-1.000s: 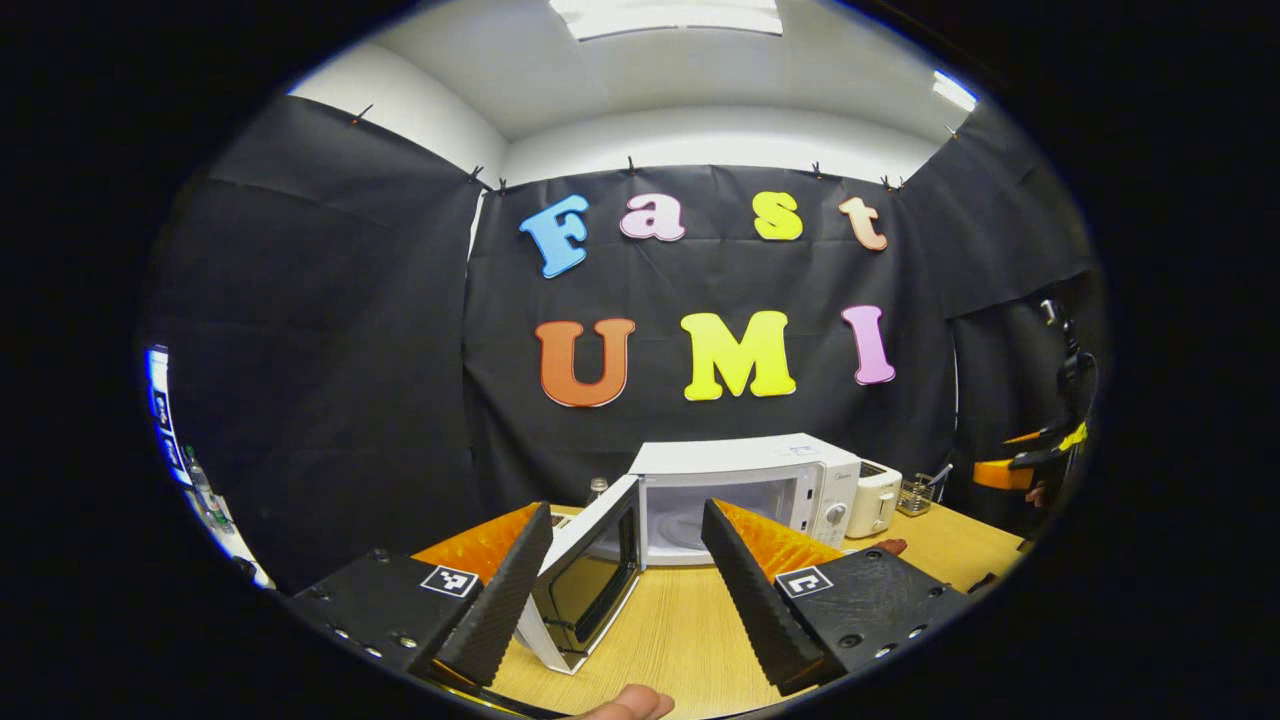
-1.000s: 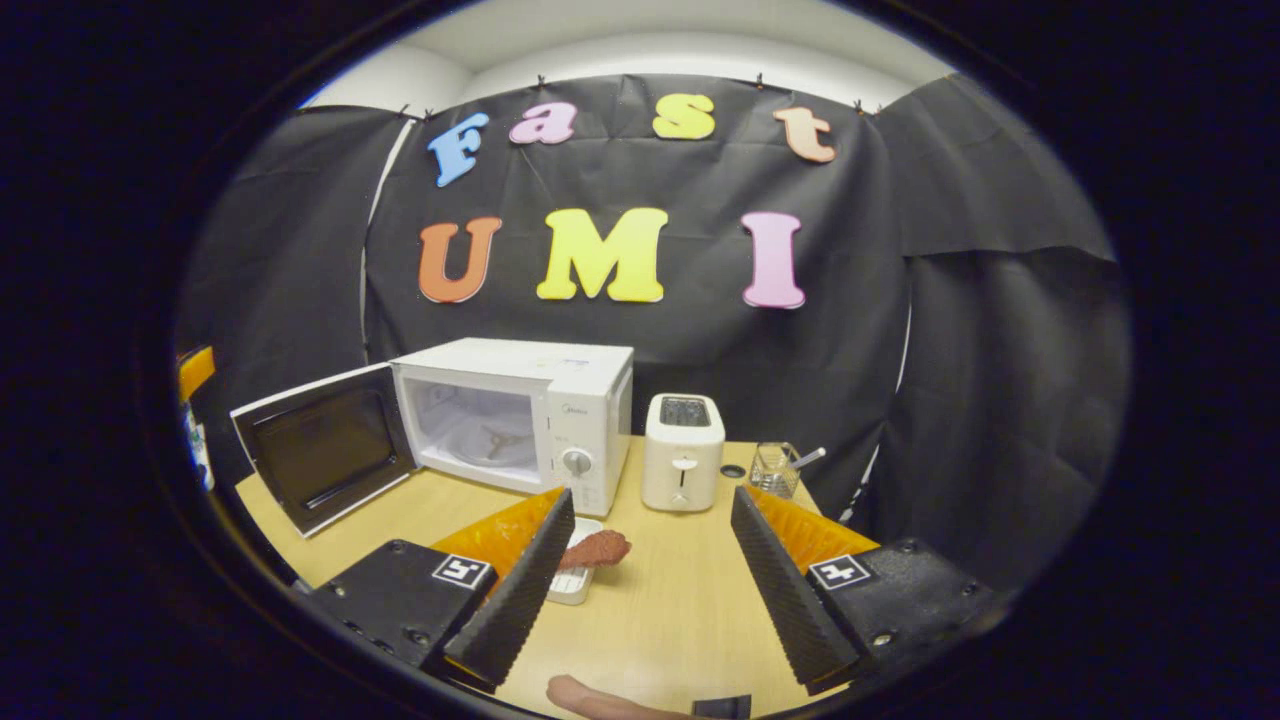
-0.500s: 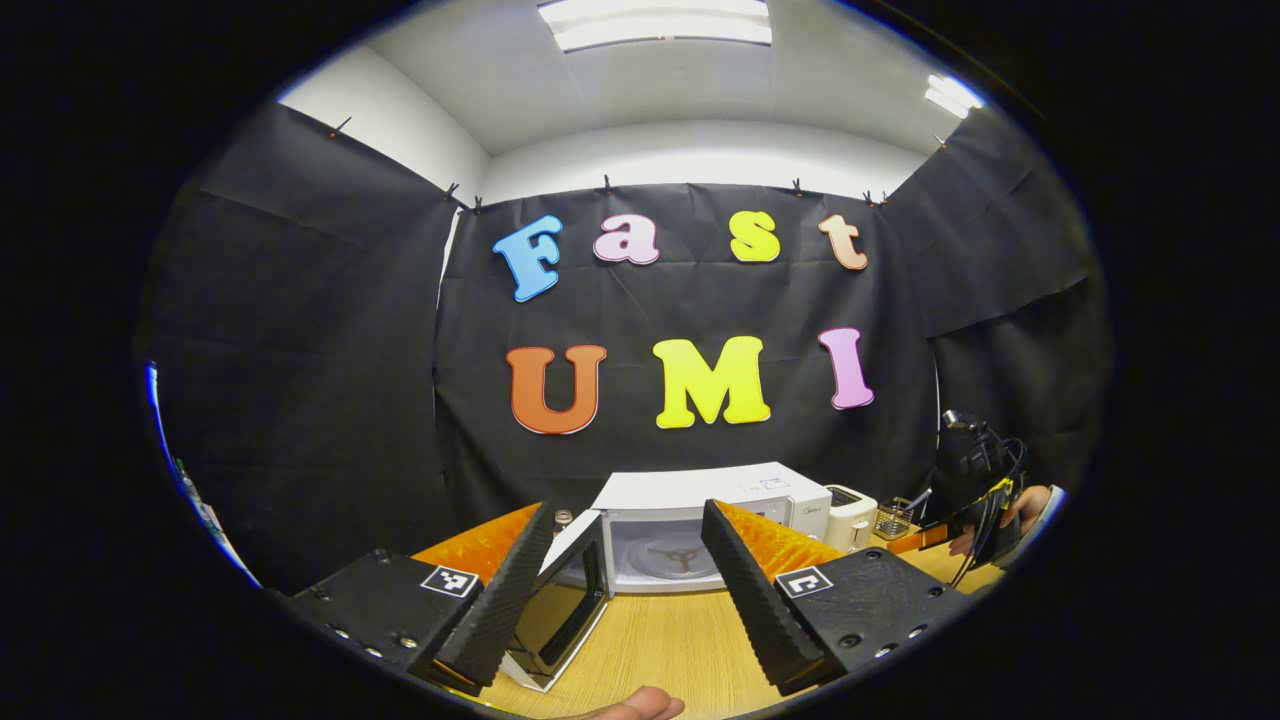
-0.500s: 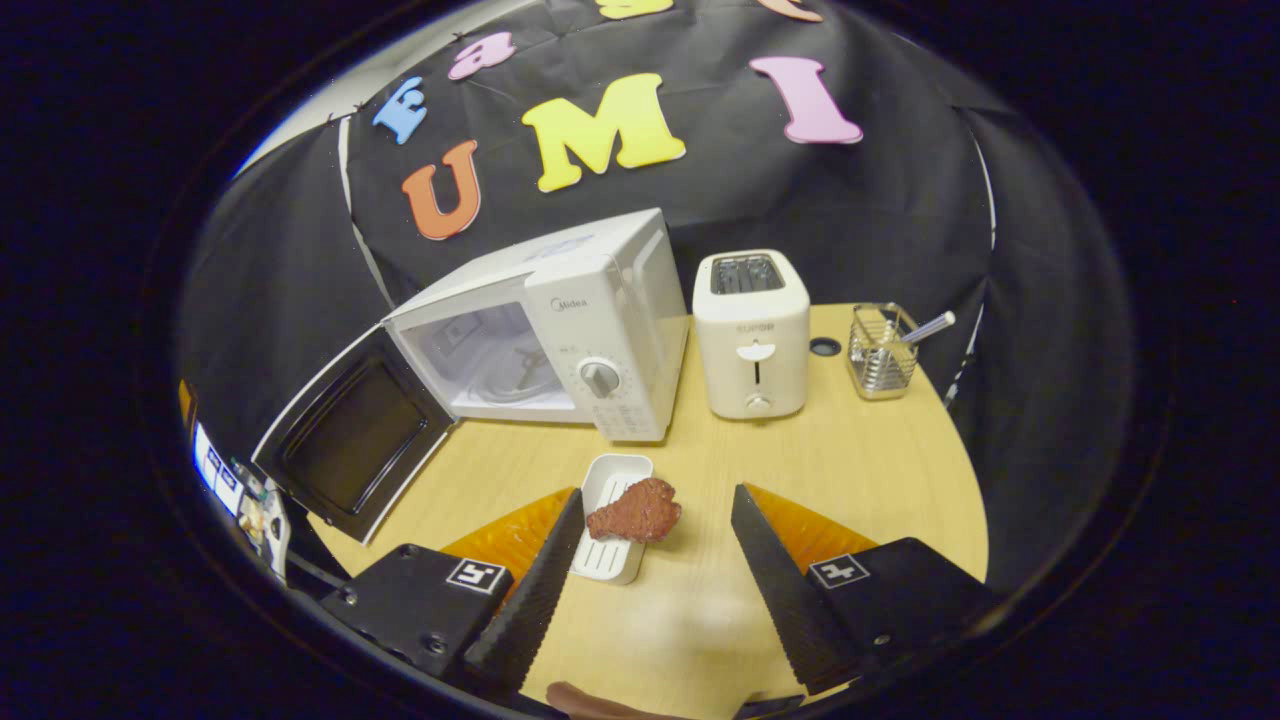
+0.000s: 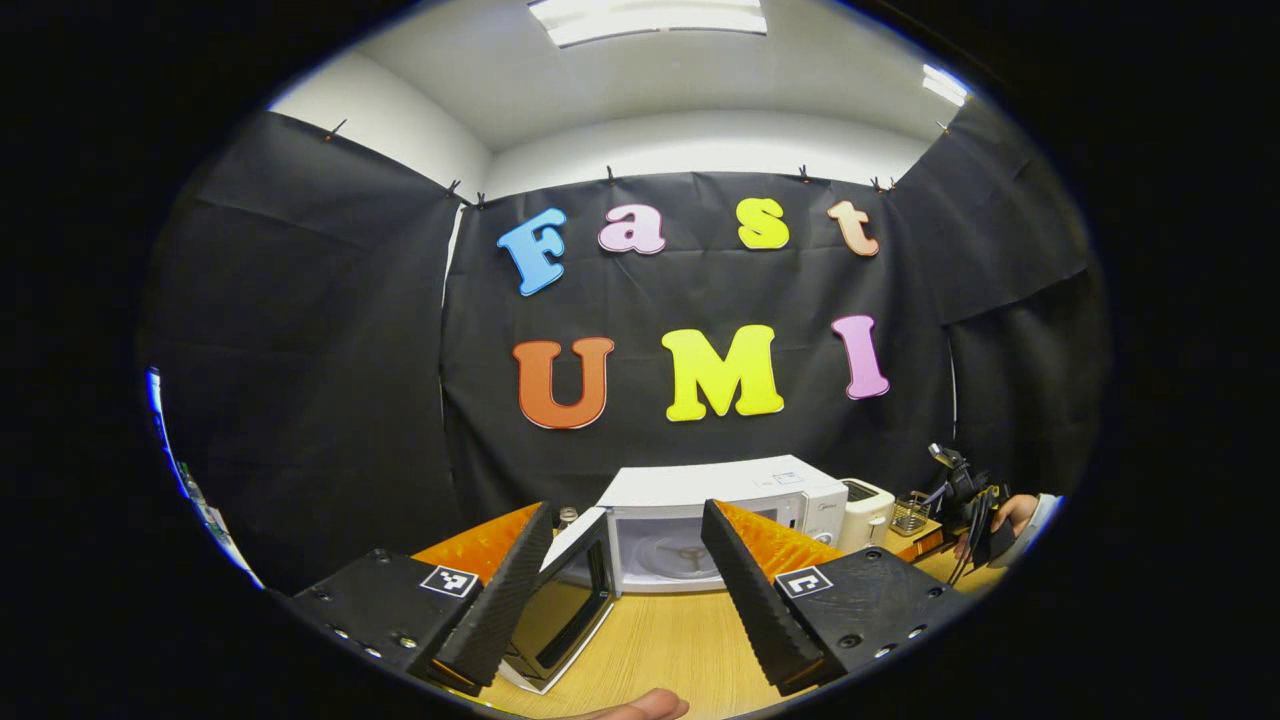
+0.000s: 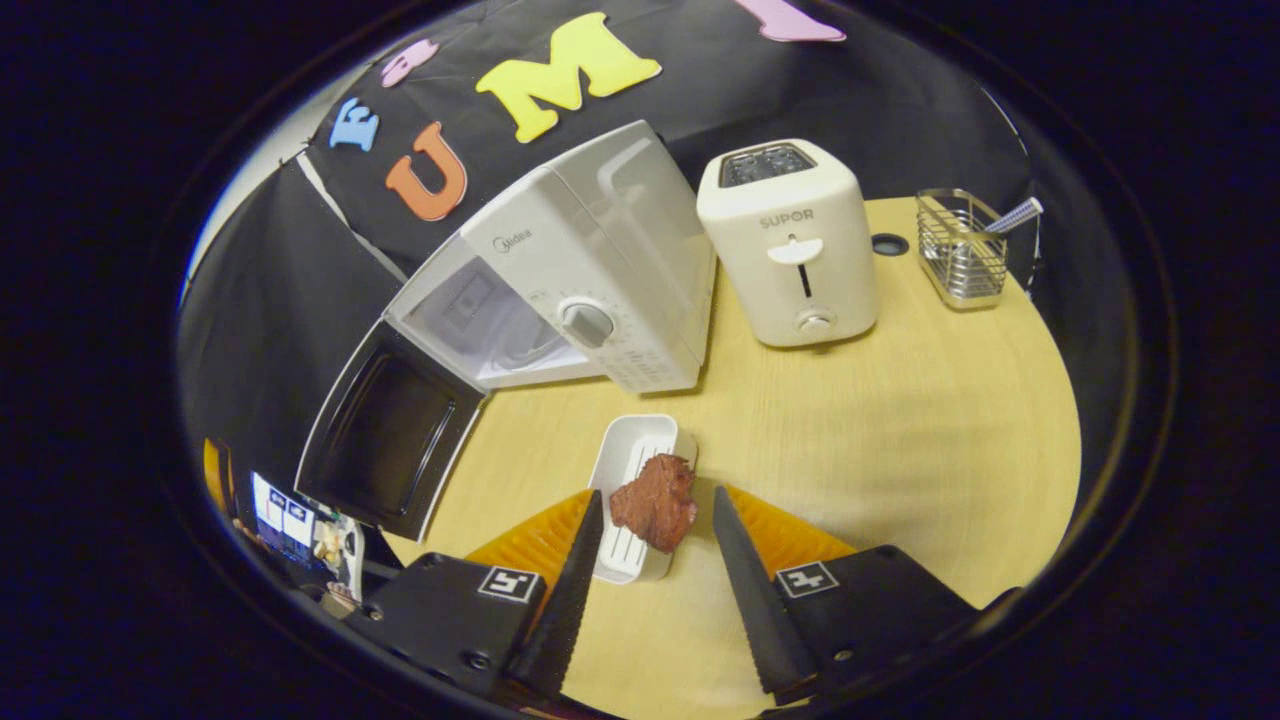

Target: Open the microwave oven with the left hand, put the food in, and close the microwave oven.

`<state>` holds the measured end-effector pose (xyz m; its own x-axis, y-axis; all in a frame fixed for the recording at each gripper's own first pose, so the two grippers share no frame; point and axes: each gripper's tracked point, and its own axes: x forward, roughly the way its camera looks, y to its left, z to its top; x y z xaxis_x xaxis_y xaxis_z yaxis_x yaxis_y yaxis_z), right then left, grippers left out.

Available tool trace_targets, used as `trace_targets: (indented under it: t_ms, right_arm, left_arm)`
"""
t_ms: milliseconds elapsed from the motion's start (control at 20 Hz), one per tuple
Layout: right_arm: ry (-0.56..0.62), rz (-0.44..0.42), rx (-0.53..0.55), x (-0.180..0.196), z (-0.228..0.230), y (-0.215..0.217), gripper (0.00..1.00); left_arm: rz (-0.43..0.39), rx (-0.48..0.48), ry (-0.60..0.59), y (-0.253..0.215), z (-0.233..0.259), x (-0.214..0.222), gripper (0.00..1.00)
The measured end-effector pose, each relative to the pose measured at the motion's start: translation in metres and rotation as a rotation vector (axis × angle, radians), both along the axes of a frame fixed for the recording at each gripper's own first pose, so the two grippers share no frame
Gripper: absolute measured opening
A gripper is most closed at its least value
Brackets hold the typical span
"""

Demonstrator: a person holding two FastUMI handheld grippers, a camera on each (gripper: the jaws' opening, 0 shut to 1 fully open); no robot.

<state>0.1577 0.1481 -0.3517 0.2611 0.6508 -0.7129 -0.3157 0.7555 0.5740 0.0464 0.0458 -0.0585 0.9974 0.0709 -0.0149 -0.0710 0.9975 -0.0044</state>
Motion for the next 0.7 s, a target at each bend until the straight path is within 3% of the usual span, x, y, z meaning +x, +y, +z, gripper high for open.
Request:
trace_targets:
  t_ms: [100,150,200,250,300,400,450,500,550,600,650,700]
  right_arm:
    - [0.052,0.001,0.033,-0.002,-0.006,0.005,0.66]
    - [0.076,0.004,0.051,-0.003,-0.010,0.007,0.64]
    - [0.102,0.009,0.063,-0.005,-0.014,0.009,0.48]
    - [0.124,0.006,0.081,-0.006,-0.017,0.011,0.46]
    - [0.147,0.004,0.096,-0.006,-0.018,0.013,0.55]
    - [0.183,-0.028,0.103,-0.004,-0.026,0.011,0.26]
    - [0.199,-0.041,0.124,-0.007,-0.022,0.014,0.28]
    - [0.197,-0.040,0.128,-0.008,-0.020,0.012,0.16]
    - [0.195,-0.042,0.128,-0.012,-0.020,0.014,0.15]
    - [0.191,-0.050,0.131,-0.014,-0.016,0.013,0.13]
    - [0.179,-0.059,0.131,-0.017,-0.011,0.014,0.13]
    - [0.165,-0.066,0.130,-0.019,-0.005,0.013,0.04]
  left_arm:
    - [0.007,-0.006,0.018,0.000,-0.006,0.001,0.92]
    - [0.011,-0.009,0.021,0.002,-0.007,0.001,1.00]
    - [0.015,-0.013,0.025,0.004,-0.007,0.001,1.00]
    - [0.019,-0.017,0.027,0.005,-0.009,0.002,1.00]
    - [0.021,-0.020,0.030,0.005,-0.010,0.002,1.00]
    - [0.022,-0.019,0.034,0.008,-0.012,-0.002,1.00]
    - [0.021,-0.016,0.035,0.009,-0.013,-0.003,1.00]
    - [0.020,-0.014,0.036,0.010,-0.013,-0.005,1.00]
    - [0.018,-0.014,0.034,0.010,-0.013,-0.008,0.92]
    - [0.014,-0.016,0.032,0.011,-0.013,-0.010,0.92]
    - [0.009,-0.018,0.029,0.013,-0.014,-0.012,1.00]
    - [0.007,-0.021,0.029,0.014,-0.014,-0.014,0.92]
